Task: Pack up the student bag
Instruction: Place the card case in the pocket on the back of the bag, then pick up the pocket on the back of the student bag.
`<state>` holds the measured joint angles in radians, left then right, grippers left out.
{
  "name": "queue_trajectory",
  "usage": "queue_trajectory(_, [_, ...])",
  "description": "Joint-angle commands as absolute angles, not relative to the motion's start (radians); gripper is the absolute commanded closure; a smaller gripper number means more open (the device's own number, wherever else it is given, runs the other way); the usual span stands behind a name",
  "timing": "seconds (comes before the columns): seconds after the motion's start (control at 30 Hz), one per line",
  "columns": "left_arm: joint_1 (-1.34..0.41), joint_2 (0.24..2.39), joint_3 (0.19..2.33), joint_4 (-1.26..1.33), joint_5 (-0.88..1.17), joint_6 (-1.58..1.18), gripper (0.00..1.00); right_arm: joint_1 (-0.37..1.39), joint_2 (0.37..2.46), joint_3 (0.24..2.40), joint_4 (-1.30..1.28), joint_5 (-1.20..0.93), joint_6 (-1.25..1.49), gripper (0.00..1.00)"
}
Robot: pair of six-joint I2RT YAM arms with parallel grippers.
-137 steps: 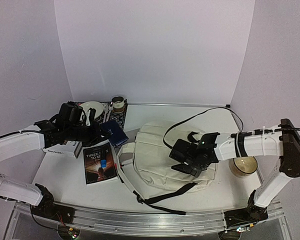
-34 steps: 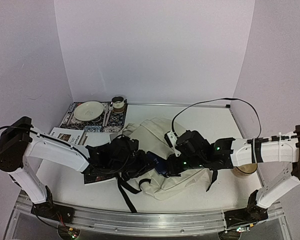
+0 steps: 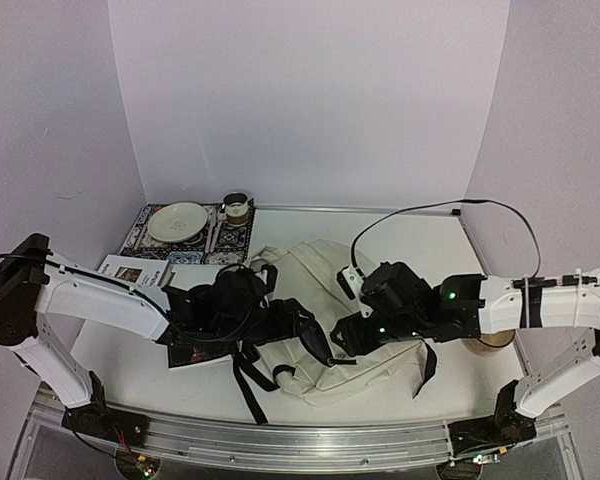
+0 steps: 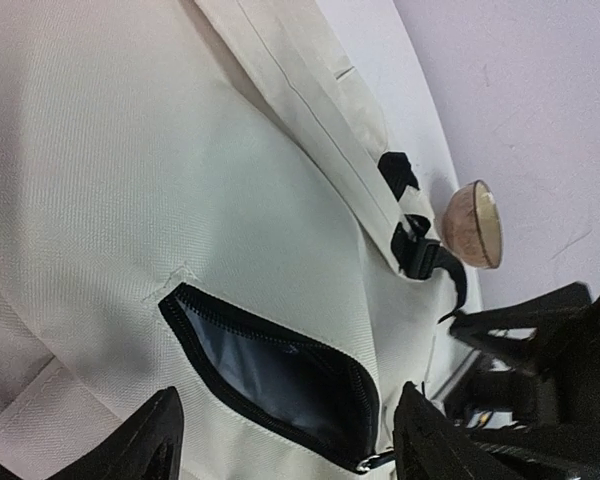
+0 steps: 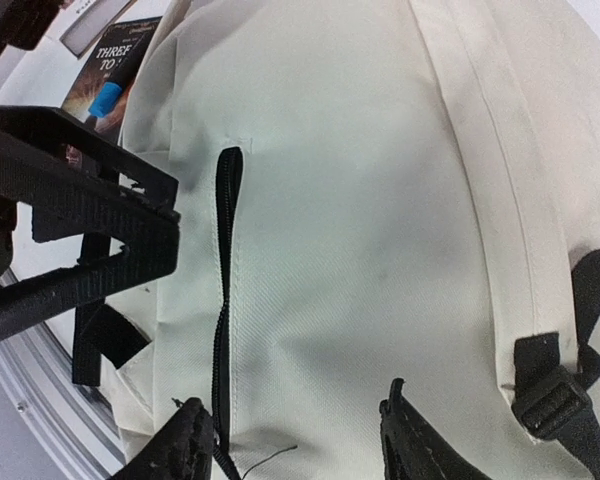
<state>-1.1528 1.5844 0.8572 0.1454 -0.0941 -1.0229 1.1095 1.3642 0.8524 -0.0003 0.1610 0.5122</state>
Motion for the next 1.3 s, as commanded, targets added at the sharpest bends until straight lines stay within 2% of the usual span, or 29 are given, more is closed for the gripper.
queue_trajectory(0.0, [-1.226,1.561,0.978,-0.051,-0.215,-0.778,0.26,1.112,1.280,0.862,-0.129,0.236,0.495,0.36])
queue_trajectory(0.37, [-1.403,1.708,1.190,-0.121,-0.266,-0.413,0.24,1.097,1.184,0.825,-0.317,0.406,0.573,0.19])
queue_trajectory(0.67, [-1.448,1.824,1.314,-0.232,-0.273,-0.243,0.24,0.936,1.137,0.763,-0.360,0.273,0.632,0.10])
queue_trajectory(0.93, [-1.455,1.909,1.386,-0.273,-0.311,-0.123,0.26,0.908,1.135,0.753,-0.360,0.254,0.614,0.06])
queue_trajectory(1.13, [-1.456,1.971,1.431,-0.288,-0.380,-0.065,0.37,0.907,1.124,0.750,-0.360,0.247,0.611,0.06])
queue_trajectory(1.27, [-1.456,1.981,1.438,-0.295,-0.433,-0.062,0.58,0.906,1.116,0.749,-0.354,0.233,0.598,0.06])
